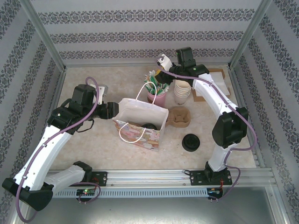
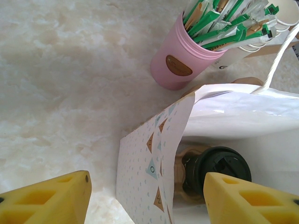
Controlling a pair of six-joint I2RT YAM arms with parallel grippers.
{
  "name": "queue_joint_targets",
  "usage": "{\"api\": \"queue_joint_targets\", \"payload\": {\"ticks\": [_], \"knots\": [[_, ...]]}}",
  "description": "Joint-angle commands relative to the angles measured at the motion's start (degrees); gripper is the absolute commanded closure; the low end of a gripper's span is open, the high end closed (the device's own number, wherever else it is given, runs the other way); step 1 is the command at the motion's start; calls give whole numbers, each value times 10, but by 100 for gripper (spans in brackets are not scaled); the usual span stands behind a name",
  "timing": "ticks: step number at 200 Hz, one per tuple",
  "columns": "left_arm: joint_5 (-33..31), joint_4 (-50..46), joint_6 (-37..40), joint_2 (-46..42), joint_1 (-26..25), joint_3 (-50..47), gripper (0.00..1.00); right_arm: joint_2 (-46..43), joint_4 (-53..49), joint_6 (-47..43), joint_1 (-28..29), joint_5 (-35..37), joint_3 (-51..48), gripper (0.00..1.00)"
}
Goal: Pack the takeout coffee
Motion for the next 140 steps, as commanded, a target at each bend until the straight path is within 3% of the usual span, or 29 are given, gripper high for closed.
{"api": "queue_joint_targets", "payload": {"ticks": [1,140], "knots": [[5,-4,-6,-1,-3,-2,35,-5,4,-10,-5,-57,-10,72],[5,-5,-4,1,-3,-1,35,54,-20,-26,24,-35,44,84]]}}
